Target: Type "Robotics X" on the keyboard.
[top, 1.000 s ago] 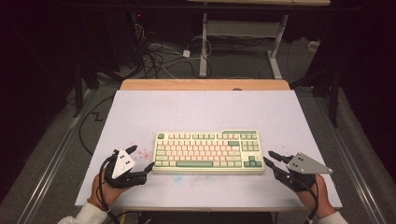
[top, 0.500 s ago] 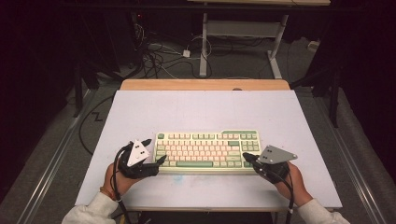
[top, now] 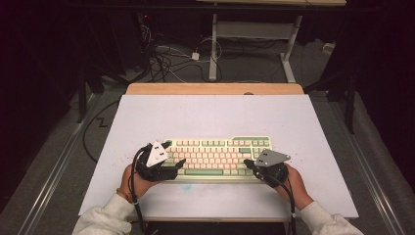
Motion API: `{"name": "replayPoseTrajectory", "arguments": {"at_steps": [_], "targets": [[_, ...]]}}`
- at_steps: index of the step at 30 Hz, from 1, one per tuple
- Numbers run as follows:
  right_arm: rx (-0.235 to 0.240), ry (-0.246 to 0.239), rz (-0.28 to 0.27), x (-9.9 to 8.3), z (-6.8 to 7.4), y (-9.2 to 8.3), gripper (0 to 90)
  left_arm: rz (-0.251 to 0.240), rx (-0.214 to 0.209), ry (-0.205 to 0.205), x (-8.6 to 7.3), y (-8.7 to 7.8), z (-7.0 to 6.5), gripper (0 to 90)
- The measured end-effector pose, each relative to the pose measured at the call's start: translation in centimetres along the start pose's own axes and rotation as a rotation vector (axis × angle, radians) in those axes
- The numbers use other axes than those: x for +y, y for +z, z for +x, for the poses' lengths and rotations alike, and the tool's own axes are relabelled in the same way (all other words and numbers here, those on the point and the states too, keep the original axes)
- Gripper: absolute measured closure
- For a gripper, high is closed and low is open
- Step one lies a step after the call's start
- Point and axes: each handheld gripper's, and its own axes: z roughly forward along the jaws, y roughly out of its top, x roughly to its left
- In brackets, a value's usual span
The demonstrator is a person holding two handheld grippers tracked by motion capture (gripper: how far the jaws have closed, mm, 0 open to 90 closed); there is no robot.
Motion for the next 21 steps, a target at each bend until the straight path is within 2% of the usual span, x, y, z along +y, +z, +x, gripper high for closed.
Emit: {"name": "replayPoseTrajectory", "arguments": {"at_steps": [6,7,10,11,13,14,17,20,21], "targets": [[0.006,-0.008,0.021,-0.1,0.1,0.4,90.0,0.01,-0.019,0.005,0.1,0.5,-0.1,23.6],[0.005,-0.001,0.023,-0.1,0.1,0.5,90.0,0.016,-0.037,-0.002,0.1,0.5,-0.2,24.2],[0.006,-0.008,0.034,-0.2,0.1,0.7,90.0,0.028,-0.05,0.008,0.1,0.7,-0.3,30.5],[0.005,-0.004,0.034,-0.3,0.1,0.7,90.0,0.041,-0.079,0.019,0.1,0.9,-0.3,38.6],[0.006,-0.008,0.046,-0.3,0.1,0.8,90.0,0.051,-0.084,0.024,0.1,1.0,-0.4,49.0],[0.001,-0.007,0.046,-0.4,0.2,0.9,90.0,0.066,-0.121,0.034,0.2,1.2,-0.4,58.1],[0.0,-0.011,0.045,-0.4,0.2,0.9,90.0,0.088,-0.145,0.041,0.6,1.5,-0.4,76.5],[-0.002,-0.01,0.042,-0.4,0.2,0.9,90.0,0.113,-0.144,0.053,1.2,2.0,-0.4,87.5],[-0.003,-0.009,0.043,-0.4,0.2,0.9,90.0,0.123,-0.145,0.06,1.3,2.2,-0.5,87.6]]}}
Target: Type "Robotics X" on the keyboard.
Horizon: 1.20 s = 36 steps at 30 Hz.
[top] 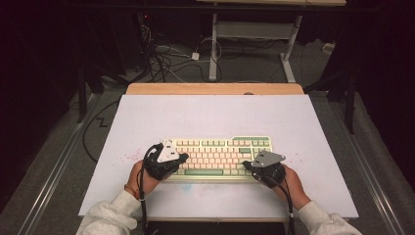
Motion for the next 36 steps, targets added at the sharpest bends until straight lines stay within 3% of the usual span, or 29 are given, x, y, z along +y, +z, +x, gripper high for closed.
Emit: {"name": "replayPoseTrajectory", "arguments": {"at_steps": [14,36], "targets": [[-0.006,0.004,-0.007,-0.1,0.1,0.0,90.0,0.112,-0.034,0.014,2.2,2.8,0.6,87.7],[-0.01,-0.005,-0.004,-0.1,0.2,0.0,90.0,0.131,-0.022,0.012,2.6,4.2,1.0,87.6]]}}
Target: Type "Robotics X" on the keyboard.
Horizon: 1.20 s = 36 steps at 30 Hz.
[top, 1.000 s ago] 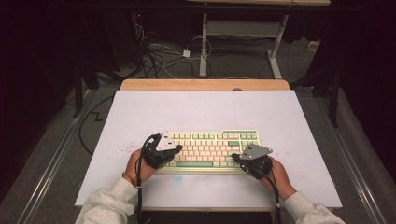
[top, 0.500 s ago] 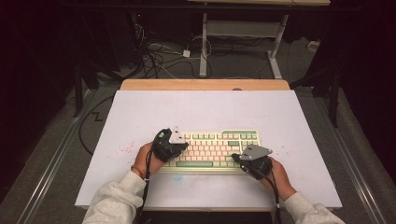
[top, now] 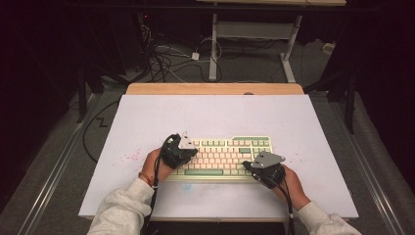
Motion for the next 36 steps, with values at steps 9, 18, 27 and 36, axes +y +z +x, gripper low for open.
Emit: {"name": "replayPoseTrajectory", "arguments": {"at_steps": [9,18,27,36], "targets": [[-0.001,0.001,0.0,0.0,0.0,0.0,90.0,-0.009,0.018,0.011,0.1,-0.1,-0.2,87.6],[-0.007,-0.002,-0.001,0.1,0.0,-0.1,90.0,-0.074,0.039,0.023,0.3,-1.4,-0.5,87.6],[-0.019,0.017,-0.07,0.7,-0.2,-1.6,90.0,-0.131,0.074,0.03,-0.3,-2.6,-0.6,85.2],[-0.024,0.031,-0.115,0.8,-0.7,-2.8,89.8,-0.208,0.116,0.053,-1.3,-3.7,-1.0,68.6]]}}
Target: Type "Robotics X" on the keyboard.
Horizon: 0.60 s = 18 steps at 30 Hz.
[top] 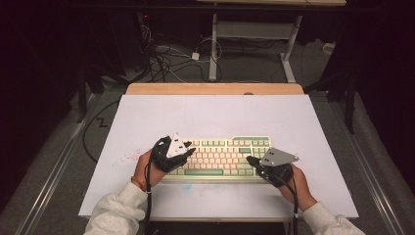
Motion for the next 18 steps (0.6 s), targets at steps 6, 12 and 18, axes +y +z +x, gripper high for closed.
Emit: {"name": "replayPoseTrajectory", "arguments": {"at_steps": [6,12,18], "targets": [[0.003,0.003,-0.027,0.1,-0.1,-0.5,86.1,-0.032,0.005,0.004,-0.5,-0.5,-0.1,48.6],[0.028,-0.002,-0.05,0.1,-0.1,-0.9,63.6,-0.052,0.05,-0.026,-0.9,-0.9,-0.2,25.6],[0.044,-0.013,-0.069,0.1,0.2,-1.0,34.8,-0.069,0.078,-0.035,-1.5,-1.2,-0.3,19.4]]}}
